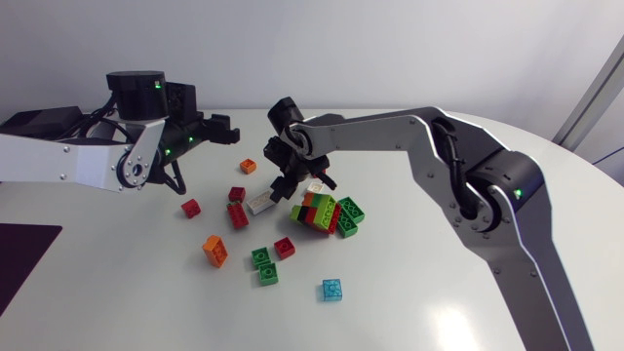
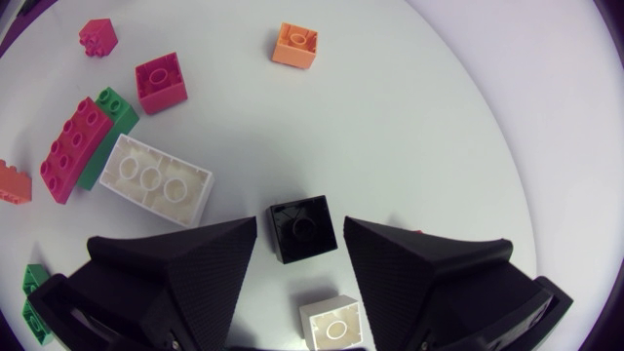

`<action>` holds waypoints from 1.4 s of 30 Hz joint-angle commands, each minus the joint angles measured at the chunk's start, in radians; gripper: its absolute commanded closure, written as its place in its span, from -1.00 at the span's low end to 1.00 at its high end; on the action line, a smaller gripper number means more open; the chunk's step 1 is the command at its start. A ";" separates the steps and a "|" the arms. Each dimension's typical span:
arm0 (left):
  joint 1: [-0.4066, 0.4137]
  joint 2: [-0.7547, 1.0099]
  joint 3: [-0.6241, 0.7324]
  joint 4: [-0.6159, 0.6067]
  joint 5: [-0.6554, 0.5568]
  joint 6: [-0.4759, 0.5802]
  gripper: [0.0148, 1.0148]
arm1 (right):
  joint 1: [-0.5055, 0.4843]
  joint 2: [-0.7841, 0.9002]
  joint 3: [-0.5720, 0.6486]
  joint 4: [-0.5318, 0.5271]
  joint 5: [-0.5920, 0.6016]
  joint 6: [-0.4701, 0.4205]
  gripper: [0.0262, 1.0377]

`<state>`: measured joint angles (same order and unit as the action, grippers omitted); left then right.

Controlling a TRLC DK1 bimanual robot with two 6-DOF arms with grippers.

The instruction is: Disassemble duplo

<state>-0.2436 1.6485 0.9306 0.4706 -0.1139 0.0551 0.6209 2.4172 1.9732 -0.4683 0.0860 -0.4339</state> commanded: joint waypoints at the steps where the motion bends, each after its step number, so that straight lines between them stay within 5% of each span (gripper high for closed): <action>1: 0.015 -0.012 -0.035 0.026 -0.017 -0.011 -0.31 | 0.007 -0.015 -0.016 -0.016 0.004 0.017 -0.41; 11: 0.020 -0.056 -0.088 0.079 -0.073 0.012 -0.31 | 0.089 -0.130 -0.079 -0.078 -0.103 0.152 -0.41; 19: 0.023 -0.088 -0.087 0.059 -0.076 0.020 -0.31 | 0.146 -0.089 -0.048 -0.047 -0.241 0.357 -0.41; 42: 0.156 -0.085 -0.065 0.003 -0.127 -0.005 -0.31 | 0.207 0.036 0.069 -0.089 -0.169 0.377 -0.41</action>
<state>-0.0891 1.5639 0.8600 0.4759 -0.2363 0.0586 0.8295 2.4157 2.0216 -0.5385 -0.0967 -0.0837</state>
